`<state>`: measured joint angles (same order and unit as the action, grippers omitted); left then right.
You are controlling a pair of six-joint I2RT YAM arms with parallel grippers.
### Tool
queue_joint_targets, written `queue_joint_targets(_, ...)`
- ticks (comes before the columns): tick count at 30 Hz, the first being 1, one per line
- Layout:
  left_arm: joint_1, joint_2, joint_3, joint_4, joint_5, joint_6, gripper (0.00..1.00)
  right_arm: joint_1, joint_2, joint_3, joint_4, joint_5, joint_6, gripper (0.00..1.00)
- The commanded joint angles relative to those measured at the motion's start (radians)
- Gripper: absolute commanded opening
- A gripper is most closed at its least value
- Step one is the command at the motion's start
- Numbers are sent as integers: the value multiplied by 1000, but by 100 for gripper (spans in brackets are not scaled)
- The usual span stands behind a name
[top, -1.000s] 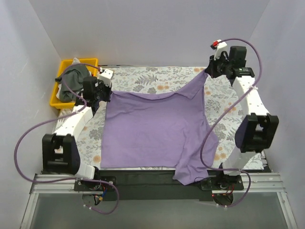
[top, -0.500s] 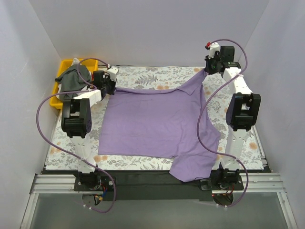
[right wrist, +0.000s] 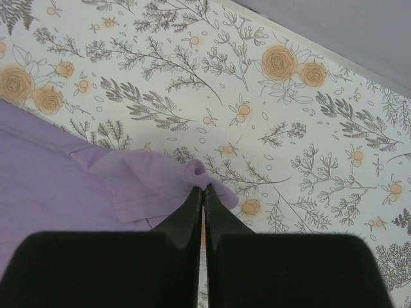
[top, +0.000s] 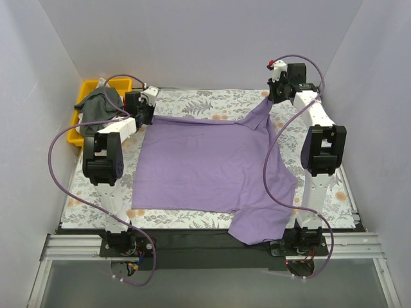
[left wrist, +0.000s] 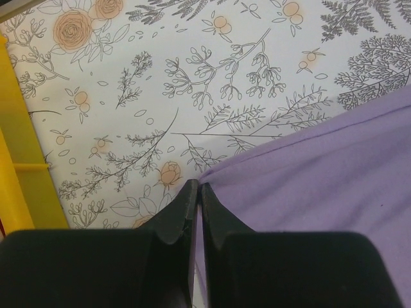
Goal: Fold and stack the t-shirts
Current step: Flatten the tshirt out
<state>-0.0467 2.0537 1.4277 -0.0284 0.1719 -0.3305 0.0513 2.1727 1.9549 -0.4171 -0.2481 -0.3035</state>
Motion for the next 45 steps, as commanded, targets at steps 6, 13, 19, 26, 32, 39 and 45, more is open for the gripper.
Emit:
queue_joint_targets(6, 24, -72, -23, -19, 15, 11, 0, 12, -102, -9, -48, -62, 53, 1)
queue_joint_targets(13, 45, -105, -16, -34, 20, 27, 0, 109, -324, -302, -60, -132, 30, 1)
queue_joint_targets(19, 45, -132, -39, -44, 52, 18, 0, 182, -434, -505, -72, -232, 66, 1)
queue_joint_targets(26, 45, -132, -46, -56, 72, 22, 0, 306, -473, -637, -66, -361, 61, 1)
queue_joint_targets(32, 45, -119, -38, -76, 83, 24, 0, 358, -427, -581, -230, -448, -55, 34)
queue_joint_targets(39, 45, -104, -23, -94, 101, 22, 0, 234, -354, -247, -423, -442, -201, 59)
queue_joint_targets(45, 45, -106, -7, -123, 144, 16, 0, 179, -136, -14, -572, -166, -420, 55)
